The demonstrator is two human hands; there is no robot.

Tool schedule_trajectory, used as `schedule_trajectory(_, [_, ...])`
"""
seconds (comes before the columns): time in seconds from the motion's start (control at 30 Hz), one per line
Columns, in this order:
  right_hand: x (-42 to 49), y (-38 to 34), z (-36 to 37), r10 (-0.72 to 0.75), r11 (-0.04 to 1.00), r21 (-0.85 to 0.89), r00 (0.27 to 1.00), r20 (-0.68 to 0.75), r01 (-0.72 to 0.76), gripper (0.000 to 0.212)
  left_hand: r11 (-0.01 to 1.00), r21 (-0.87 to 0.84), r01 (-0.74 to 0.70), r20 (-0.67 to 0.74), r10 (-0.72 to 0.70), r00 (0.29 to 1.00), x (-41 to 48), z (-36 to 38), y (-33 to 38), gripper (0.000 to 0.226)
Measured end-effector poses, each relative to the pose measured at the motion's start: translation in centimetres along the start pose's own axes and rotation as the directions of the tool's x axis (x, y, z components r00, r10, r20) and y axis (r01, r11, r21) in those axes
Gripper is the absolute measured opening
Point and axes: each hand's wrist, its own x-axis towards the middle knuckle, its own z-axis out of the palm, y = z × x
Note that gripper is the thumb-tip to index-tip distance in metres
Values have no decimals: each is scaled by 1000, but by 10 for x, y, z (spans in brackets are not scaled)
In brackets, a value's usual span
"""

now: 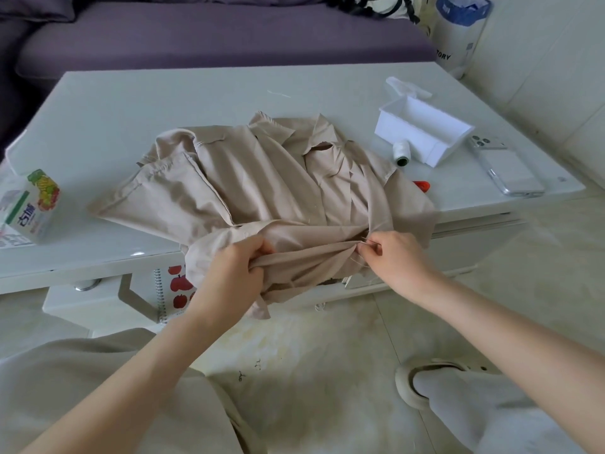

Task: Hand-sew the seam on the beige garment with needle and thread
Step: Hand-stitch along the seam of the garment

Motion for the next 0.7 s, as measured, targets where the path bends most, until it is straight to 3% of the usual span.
schedule_trajectory(0.17, [10, -2, -5, 4, 1000, 3, 998, -57, -4, 45, 993, 18, -118, -225, 119, 967, 13, -8, 7, 45])
schedule_trajectory(0.27, [18, 1, -9, 4, 1000, 3, 996, -88, -4, 46, 943, 224, -245, -360, 314, 879, 27, -17, 0, 34])
schedule_trajectory(0.33, [23, 3, -11, 14, 1000, 3, 996, -84, -14, 45, 848, 459, -264, -323, 436, 840, 32, -21, -2, 26])
schedule_trajectory(0.4, [25, 5, -9, 36, 999, 9, 997, -72, -35, 44, 782, 540, -311, -221, 489, 844, 30, -14, 0, 19])
schedule_trajectory(0.57, [25, 1, -8, 32, 999, 40, 998, -59, -30, 45, 795, 394, -462, 1, 502, 865, 8, 36, 12, 13])
schedule_trajectory(0.7, [20, -7, -14, -24, 995, 93, 998, -55, 29, 47, 818, 370, -440, 31, 462, 886, 15, 53, 11, 20])
